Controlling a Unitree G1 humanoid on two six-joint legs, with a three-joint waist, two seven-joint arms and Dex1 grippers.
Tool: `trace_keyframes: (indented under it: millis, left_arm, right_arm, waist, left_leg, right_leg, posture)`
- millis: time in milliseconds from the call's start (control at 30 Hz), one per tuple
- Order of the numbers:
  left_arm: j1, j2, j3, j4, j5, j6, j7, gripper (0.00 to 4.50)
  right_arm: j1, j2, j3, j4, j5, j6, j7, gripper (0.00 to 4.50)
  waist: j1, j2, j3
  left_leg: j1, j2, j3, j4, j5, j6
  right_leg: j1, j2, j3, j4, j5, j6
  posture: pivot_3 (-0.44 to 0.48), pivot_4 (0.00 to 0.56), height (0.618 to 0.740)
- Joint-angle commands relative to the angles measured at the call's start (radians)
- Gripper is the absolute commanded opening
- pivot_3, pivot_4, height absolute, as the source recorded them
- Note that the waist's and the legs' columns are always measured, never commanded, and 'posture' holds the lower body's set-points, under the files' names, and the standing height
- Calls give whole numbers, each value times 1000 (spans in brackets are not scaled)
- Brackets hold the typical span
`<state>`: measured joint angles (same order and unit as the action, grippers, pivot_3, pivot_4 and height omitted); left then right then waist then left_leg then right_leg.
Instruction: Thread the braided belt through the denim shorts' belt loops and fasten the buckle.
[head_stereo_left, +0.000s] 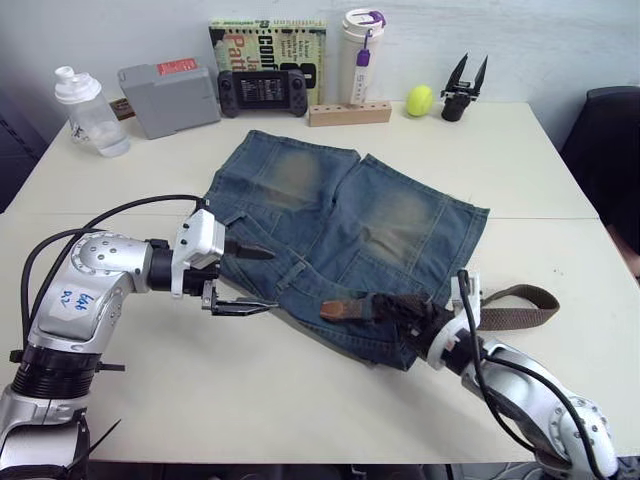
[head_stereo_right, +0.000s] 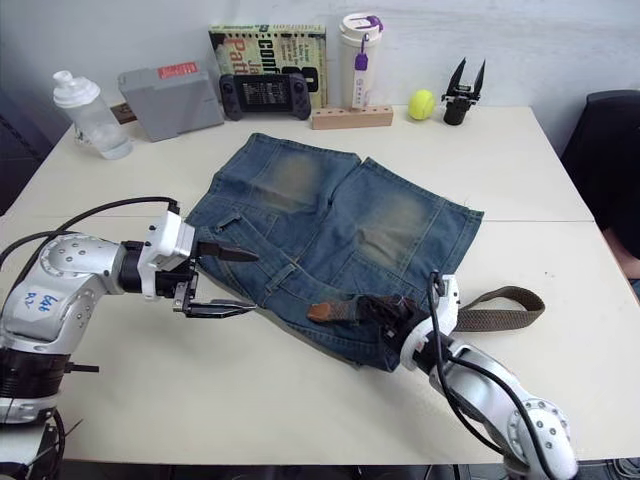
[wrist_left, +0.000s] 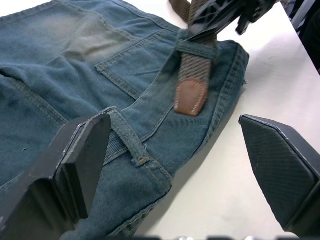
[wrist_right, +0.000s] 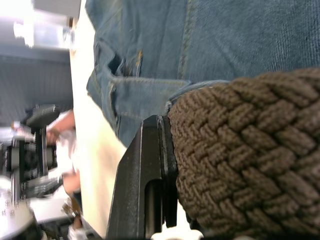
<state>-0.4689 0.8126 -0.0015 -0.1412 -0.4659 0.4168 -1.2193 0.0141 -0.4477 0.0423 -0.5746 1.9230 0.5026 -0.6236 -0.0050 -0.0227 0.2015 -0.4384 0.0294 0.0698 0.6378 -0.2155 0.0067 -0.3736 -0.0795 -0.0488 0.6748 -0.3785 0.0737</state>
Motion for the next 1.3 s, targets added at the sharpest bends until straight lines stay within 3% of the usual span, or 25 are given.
trace_keyframes:
  millis: [33,200,267,500,600,700,800,1100,1300]
  left_arm:
    - [-27,-5,5,-15,-8,2,4,4492]
    - [-47,-18,-30,3,21,-26,-4,4492]
    - [-62,-37,-74,26,85,-103,0,4492]
    - [-171,-234,-280,252,466,-620,188,4492]
    - [-206,-318,-307,372,534,-781,273,4492]
    - [-225,-337,-333,457,601,-908,312,4492]
    - [-228,-336,-346,496,602,-981,300,4492]
    - [-217,-362,-339,464,485,-978,212,4492]
    - [-191,-376,-344,426,519,-986,234,4492]
  right_arm:
    - [-19,50,18,11,-63,-25,-28,0]
    - [-23,117,42,37,-149,-26,-27,0]
    - [-20,131,38,36,-168,-22,-24,0]
    - [6,147,24,10,-186,-12,-19,0]
    - [7,161,23,-1,-197,-16,-13,0]
    - [9,174,22,-12,-207,-21,-11,0]
    - [16,184,20,-26,-217,-25,-10,0]
    - [24,193,11,-29,-231,-24,-1,0]
    - [27,190,10,-28,-231,-20,3,0]
  waist:
    - [0,0,0]
    - [-1,0,0]
    - [0,0,0]
    - [4,-2,-2]
    - [2,-2,-2]
    - [-2,-2,-2]
    - [1,-2,-2]
    - [2,-2,-2]
    - [2,-2,-2]
  left_leg:
    - [0,0,0,0,0,0]
    - [0,0,1,0,0,0]
    - [0,0,1,0,0,0]
    - [0,-1,1,1,0,0]
    - [-1,0,2,2,-2,3]
    - [-1,0,2,4,-2,3]
    - [-1,1,2,4,-2,3]
    - [-2,1,2,8,-2,3]
    - [-2,1,1,8,-2,3]
  right_leg:
    - [-1,0,0,1,0,0]
    - [-1,0,1,2,0,-1]
    - [-1,0,1,2,0,-1]
    - [-1,0,1,3,0,-1]
    - [-2,0,1,4,0,-1]
    - [-2,0,1,4,0,-1]
    - [-2,0,0,5,0,-1]
    - [-2,0,0,6,0,-1]
    - [-2,0,0,6,0,-1]
  posture:
    - [0,150,693]
    - [0,150,693]
    - [0,150,693]
    - [0,150,693]
    - [0,150,693]
    - [0,150,693]
    - [0,150,693]
    - [0,150,693]
    - [0,150,693]
